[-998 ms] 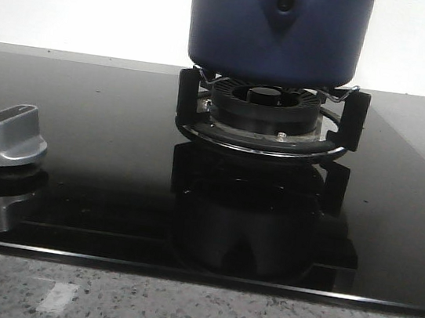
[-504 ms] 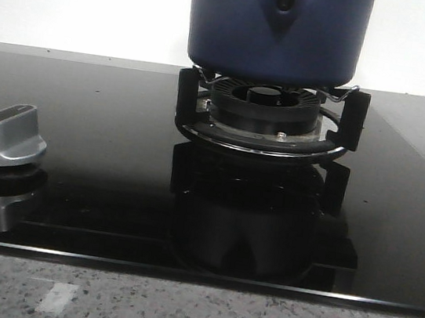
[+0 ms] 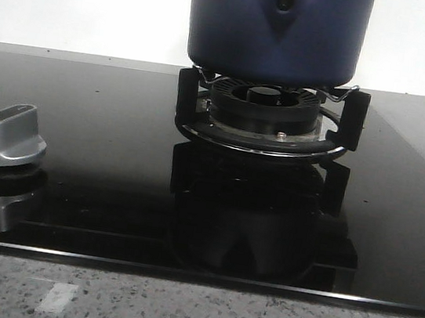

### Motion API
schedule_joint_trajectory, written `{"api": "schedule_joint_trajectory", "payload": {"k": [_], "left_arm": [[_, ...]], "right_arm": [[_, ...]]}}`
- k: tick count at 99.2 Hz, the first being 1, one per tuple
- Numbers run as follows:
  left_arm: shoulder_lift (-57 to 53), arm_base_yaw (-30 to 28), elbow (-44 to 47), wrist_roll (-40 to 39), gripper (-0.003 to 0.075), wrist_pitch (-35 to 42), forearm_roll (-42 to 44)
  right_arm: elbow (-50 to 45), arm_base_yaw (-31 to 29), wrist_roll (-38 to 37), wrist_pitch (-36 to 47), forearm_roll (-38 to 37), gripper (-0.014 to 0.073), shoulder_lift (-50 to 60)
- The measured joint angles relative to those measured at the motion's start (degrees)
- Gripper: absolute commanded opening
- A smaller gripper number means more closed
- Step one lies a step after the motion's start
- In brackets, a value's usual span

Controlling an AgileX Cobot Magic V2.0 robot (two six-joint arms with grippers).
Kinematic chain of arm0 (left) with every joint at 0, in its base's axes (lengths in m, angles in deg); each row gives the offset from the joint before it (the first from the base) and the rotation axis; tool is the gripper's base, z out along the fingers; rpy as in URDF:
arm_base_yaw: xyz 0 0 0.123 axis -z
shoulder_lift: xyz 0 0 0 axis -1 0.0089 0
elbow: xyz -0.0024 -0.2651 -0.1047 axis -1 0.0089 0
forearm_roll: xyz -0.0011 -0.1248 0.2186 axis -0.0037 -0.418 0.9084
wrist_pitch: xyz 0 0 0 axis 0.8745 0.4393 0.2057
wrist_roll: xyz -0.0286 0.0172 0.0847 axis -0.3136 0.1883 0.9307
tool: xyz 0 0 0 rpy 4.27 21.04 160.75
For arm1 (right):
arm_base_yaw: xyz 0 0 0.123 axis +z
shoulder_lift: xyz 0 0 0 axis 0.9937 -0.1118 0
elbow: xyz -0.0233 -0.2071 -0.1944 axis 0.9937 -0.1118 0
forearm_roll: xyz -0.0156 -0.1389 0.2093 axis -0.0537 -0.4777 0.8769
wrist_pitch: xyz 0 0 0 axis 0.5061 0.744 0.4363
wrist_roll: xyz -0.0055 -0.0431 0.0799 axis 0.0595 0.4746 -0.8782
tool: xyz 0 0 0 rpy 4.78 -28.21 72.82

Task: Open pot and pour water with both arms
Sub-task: 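Reach the left gripper to the blue lid knob and grasp it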

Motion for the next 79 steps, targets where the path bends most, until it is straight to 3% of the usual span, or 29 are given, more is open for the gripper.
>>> {"api": "schedule_joint_trajectory", "payload": {"k": [33,79], "left_arm": [[15.99,0.08,-10.03,19.65,0.0547,-9.59,-18.47],[29.07,0.12,-18.83,21.58,0.0547,-15.19,-19.63]], "right_arm": [[0.0,0.0,0.24,-0.09,0.0,0.0351,0.0],[0.0,0.0,0.24,-0.09,0.0,0.0351,0.0]]}}
